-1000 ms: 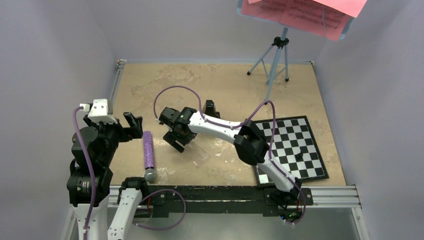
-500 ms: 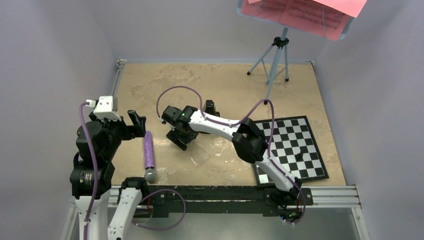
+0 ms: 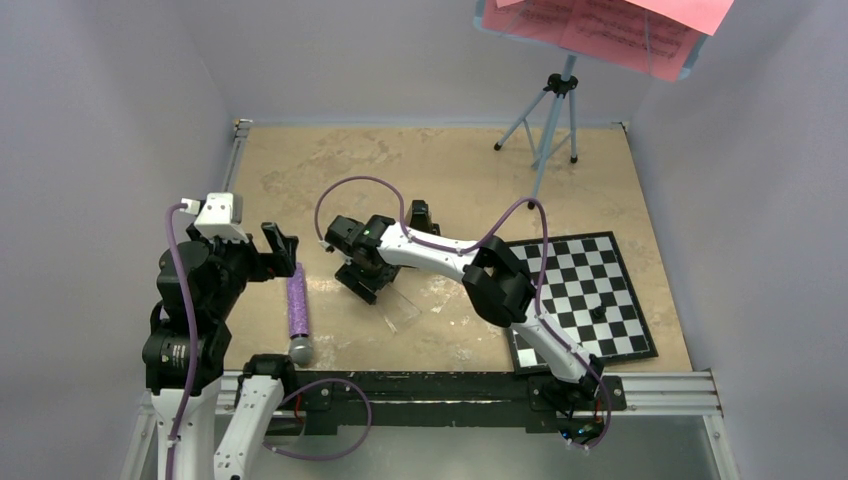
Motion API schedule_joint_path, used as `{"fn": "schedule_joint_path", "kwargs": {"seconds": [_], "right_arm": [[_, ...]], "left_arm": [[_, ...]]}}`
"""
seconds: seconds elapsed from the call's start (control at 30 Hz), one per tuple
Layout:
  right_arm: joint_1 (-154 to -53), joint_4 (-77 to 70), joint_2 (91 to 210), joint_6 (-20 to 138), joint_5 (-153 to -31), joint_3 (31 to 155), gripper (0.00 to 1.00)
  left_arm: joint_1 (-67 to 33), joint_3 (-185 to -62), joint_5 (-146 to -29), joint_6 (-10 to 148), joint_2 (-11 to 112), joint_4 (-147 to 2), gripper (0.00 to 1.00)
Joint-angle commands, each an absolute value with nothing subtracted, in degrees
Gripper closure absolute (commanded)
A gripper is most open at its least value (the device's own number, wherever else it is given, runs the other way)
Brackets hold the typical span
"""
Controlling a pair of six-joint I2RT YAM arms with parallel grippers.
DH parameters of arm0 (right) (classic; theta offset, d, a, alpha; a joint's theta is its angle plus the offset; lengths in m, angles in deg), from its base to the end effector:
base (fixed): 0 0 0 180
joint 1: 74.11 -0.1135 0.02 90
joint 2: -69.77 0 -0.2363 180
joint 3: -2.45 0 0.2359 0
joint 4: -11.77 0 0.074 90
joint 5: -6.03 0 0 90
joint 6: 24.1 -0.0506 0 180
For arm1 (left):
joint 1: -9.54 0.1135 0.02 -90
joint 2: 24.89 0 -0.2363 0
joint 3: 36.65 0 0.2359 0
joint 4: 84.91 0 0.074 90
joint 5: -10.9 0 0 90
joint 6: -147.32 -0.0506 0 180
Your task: Pack up the instrument practice props
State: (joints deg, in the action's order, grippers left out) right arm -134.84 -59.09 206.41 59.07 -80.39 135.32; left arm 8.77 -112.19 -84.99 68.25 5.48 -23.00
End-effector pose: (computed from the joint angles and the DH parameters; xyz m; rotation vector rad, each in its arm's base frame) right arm 0.2278 0.3999 0.1402 -1.2948 2.5734 0.1413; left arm 0.1014 -0.0066 0.3645 -0.0942 1.8657 -0.2370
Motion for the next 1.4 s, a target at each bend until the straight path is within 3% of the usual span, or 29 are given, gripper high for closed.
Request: {"fn": "schedule_joint_path", "kwargs": {"seconds": [0.0, 0.3, 0.5, 0.93, 1.13, 1.37], "right_arm": [[-134.93, -59.04, 205.34, 59.09, -79.07, 134.74, 0.28], [-134.95, -59.04, 203.98, 59.16, -78.13, 132.68, 0.29], [-135.00, -59.10, 203.18, 59.37, -77.63, 131.78, 0.23], [-135.37, -59.39, 201.17, 59.79, -77.99, 129.14, 0.29], [-135.59, -59.48, 199.67, 59.48, -77.69, 127.44, 0.17], [-135.68, -59.83, 198.43, 59.09, -78.44, 126.17, 0.20]], "left_arm": [[8.61, -111.78, -86.30, 68.22, 5.78, -25.23, 0.00], [8.41, -110.76, -86.55, 68.30, 5.43, -25.63, 0.00], [8.46, -110.39, -86.65, 68.38, 5.35, -25.73, 0.00], [8.45, -109.61, -86.42, 68.13, 4.77, -25.63, 0.00], [8.44, -109.14, -86.82, 68.25, 4.68, -25.78, 0.00], [8.42, -108.62, -87.20, 68.35, 4.23, -25.75, 0.00]]}}
